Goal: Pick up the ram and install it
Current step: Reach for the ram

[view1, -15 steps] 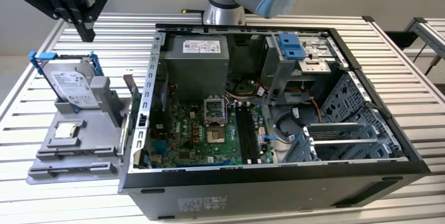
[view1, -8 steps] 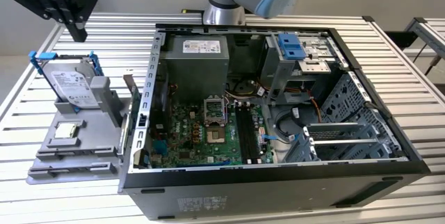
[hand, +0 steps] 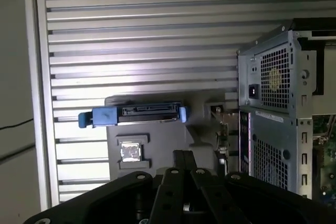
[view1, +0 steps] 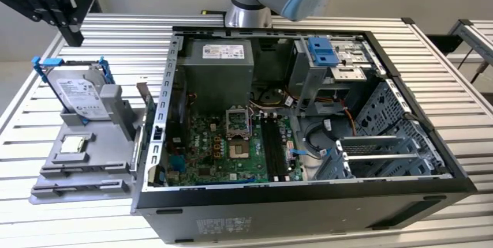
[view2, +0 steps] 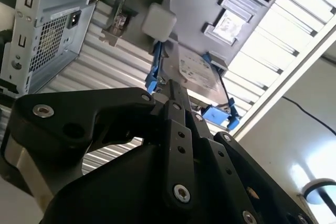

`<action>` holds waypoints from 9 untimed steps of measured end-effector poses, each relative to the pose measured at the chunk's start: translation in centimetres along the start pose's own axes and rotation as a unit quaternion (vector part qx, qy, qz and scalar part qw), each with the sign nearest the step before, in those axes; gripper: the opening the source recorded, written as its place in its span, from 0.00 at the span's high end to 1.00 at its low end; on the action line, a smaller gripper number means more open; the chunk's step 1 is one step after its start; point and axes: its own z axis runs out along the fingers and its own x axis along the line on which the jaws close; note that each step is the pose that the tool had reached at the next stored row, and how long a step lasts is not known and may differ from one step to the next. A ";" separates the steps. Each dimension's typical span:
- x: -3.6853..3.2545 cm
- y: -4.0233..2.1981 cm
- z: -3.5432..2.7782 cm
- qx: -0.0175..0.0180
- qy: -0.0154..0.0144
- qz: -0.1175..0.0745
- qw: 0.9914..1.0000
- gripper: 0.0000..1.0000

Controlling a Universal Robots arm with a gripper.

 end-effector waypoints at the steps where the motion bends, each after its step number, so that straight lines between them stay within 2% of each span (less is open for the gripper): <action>1: 0.04 0.00 0.00 0.000 0.000 -0.007 1.000 1.00; 4: 0.26 -0.01 0.00 0.000 0.001 -0.022 1.000 1.00; 9: 1.13 -0.05 -0.02 0.000 0.001 -0.026 1.000 1.00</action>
